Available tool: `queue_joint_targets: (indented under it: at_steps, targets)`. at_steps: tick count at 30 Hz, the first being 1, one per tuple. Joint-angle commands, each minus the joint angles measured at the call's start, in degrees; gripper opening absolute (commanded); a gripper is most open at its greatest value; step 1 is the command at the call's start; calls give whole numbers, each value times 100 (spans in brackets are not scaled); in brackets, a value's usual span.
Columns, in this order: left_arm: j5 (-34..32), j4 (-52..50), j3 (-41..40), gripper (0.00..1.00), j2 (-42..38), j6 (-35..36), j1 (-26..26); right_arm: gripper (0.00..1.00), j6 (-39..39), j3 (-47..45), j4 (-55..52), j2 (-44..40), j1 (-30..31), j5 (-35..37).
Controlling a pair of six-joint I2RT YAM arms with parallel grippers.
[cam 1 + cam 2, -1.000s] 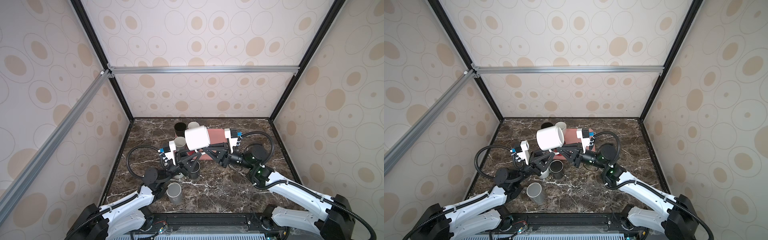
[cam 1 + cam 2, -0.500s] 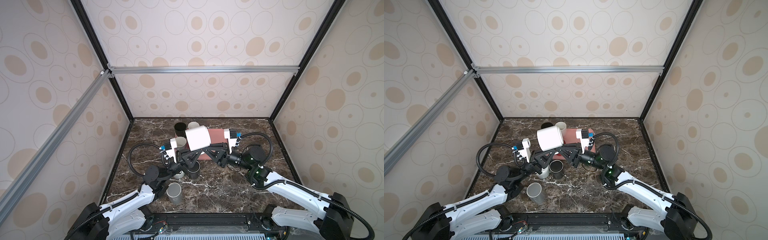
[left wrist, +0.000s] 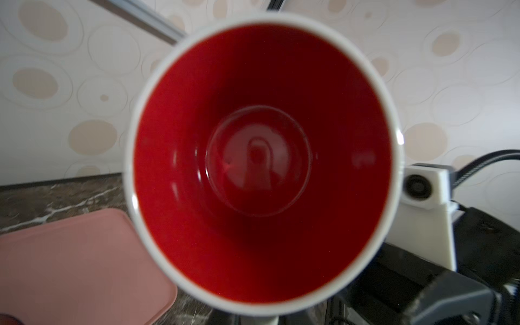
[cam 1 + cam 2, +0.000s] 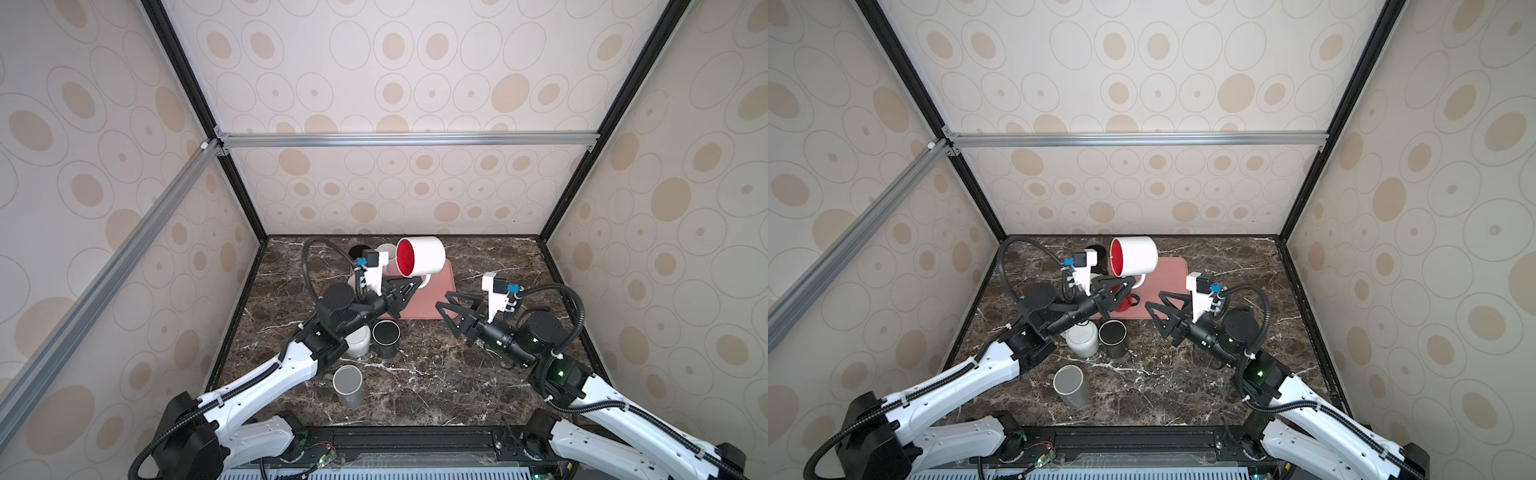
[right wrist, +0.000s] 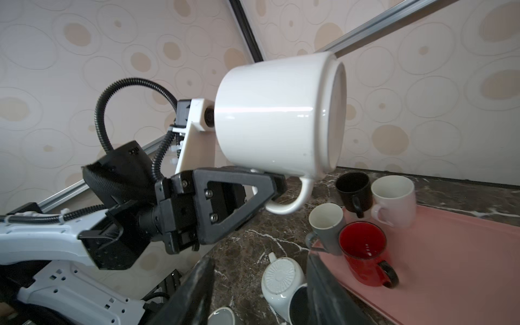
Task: Turn the mug right side up
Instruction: Place the mug on the tray.
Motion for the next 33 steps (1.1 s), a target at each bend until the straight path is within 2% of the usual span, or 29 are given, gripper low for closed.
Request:
queue_joint_targets:
  at_steps: [1,7,11,14,23,33]
  targets:
    - [-503,-1770,1095,0,592,859,26,55,-286,-159,-958,-311,32,862]
    - [-1358,-3559,2830,0,2263,1603,24,55,-357,-286,-1427,-744,29,1328]
    - [-2121,-4362,3937,0,3311,2011,25,55,-413,-244,-1777,-959,34,1622]
    - [-2436,-4711,4593,0,3988,2147,69,55,-445,-247,-1993,-1088,32,1739]
    - [-2712,-5538,6247,0,5533,2178,409,54,-528,-326,-2415,-1540,27,1970]
    - [-2913,-6069,7341,0,6434,2009,660,55,-588,-407,-2521,-1694,30,2118]
